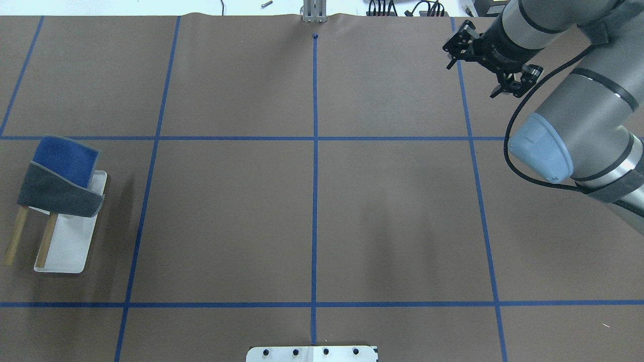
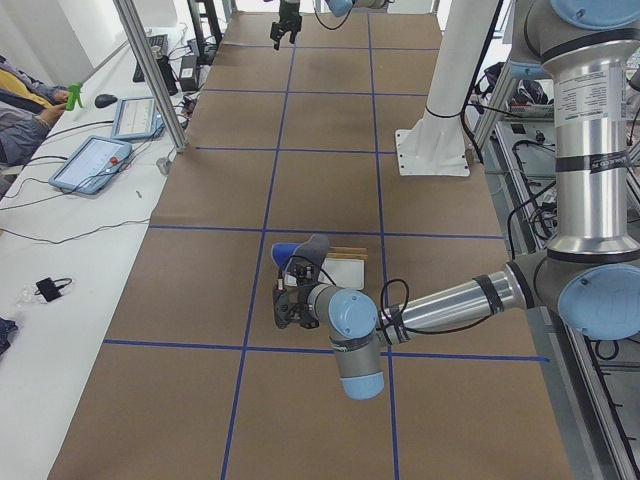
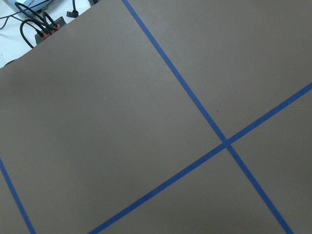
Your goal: Hang towel on rack
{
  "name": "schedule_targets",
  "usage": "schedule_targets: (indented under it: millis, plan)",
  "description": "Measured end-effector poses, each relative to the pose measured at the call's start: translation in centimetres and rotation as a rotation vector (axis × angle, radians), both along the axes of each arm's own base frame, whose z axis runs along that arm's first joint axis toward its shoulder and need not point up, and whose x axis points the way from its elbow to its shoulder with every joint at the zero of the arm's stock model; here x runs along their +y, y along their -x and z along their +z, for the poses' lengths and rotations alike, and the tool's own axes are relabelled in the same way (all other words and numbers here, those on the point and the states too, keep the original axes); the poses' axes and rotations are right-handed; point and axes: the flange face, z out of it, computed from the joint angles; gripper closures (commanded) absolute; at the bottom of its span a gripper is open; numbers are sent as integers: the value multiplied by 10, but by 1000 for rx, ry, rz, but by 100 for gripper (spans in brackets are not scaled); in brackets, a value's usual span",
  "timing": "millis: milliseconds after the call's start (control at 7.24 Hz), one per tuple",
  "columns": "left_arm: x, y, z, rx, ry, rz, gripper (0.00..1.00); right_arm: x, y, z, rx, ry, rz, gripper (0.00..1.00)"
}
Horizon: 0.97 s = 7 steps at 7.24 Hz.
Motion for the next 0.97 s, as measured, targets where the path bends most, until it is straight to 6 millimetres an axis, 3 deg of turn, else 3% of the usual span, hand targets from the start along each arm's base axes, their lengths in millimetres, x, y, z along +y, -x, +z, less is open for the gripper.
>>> schedule_targets:
  millis: [553, 967]
  plan:
    - [-51, 9, 17, -343, -156, -19, 1, 7, -53, 72, 117, -143, -221, 0]
    - [-119, 23, -2, -524, -165, 85, 1, 7, -112, 126, 136, -200, -361, 0]
